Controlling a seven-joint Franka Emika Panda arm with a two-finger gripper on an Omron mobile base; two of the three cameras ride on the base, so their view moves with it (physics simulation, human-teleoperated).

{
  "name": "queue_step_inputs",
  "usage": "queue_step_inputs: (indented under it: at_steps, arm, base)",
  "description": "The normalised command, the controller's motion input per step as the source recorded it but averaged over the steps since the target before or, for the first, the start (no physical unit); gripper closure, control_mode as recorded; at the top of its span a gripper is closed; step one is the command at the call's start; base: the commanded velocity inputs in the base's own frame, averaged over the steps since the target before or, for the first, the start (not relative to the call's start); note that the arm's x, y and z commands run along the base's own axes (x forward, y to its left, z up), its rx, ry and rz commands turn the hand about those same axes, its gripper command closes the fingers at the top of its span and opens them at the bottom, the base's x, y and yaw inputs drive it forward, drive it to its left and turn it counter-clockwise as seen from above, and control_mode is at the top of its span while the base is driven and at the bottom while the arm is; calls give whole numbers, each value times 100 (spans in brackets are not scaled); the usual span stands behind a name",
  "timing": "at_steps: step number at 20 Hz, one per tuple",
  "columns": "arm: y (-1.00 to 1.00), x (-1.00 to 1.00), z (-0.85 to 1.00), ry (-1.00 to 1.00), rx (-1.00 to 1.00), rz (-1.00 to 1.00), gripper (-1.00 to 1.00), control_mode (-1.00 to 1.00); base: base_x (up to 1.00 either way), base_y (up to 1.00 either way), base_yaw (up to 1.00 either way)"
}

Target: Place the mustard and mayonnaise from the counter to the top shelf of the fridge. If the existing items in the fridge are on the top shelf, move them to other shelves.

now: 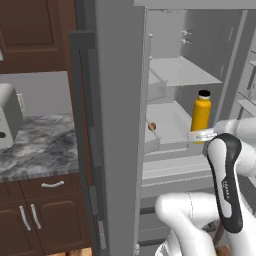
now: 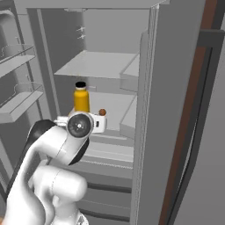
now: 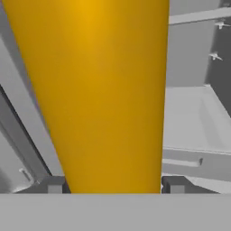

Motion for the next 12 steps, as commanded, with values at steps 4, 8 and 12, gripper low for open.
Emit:
queue_step_inputs:
  at_steps: [4,8,12]
  arm:
    - [0,70,-24,6,0,-16,100,-100]
    - [-3,77,-17,9,0,-2,100,-100]
    - [-10,73,-20,10,0,0,100,-100]
  base:
    - [0,0,0]
    - [0,0,0]
    - [0,0,0]
